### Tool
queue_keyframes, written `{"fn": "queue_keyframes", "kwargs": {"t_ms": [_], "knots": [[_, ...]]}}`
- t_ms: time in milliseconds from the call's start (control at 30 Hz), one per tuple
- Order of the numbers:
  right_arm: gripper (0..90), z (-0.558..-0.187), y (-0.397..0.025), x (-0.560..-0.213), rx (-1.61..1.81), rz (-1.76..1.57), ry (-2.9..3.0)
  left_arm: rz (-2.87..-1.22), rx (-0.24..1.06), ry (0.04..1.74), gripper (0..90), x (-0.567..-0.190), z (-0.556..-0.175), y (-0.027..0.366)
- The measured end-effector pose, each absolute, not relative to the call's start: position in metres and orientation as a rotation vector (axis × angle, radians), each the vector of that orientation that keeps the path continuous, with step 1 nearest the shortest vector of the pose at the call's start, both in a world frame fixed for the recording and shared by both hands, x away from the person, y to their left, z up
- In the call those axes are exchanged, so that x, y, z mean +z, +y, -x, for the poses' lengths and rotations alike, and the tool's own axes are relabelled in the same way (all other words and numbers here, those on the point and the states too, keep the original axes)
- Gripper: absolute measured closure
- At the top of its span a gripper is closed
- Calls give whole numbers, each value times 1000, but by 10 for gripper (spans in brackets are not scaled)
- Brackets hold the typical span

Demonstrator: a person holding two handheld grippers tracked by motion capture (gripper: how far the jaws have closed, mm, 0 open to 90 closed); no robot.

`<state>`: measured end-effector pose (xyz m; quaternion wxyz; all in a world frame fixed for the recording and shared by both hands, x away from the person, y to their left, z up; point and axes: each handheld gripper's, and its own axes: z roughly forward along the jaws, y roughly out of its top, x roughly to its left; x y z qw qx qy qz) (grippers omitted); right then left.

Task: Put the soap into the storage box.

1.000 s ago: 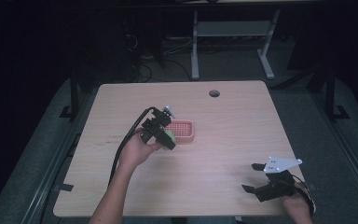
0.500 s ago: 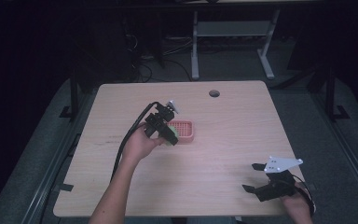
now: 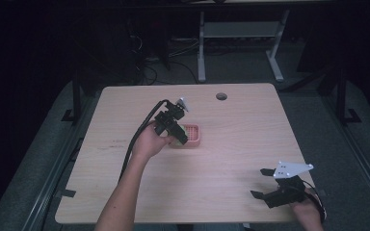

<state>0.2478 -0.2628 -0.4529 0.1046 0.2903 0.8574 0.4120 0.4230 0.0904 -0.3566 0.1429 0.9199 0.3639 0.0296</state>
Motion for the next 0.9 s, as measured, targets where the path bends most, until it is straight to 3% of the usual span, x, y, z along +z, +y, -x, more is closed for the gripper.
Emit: {"fn": "queue_keyframes", "kwargs": {"t_ms": [900], "knots": [[138,-248,-264,-452,1221,-855,2523,-2621,66,1147,268,-366,-462,71]]}}
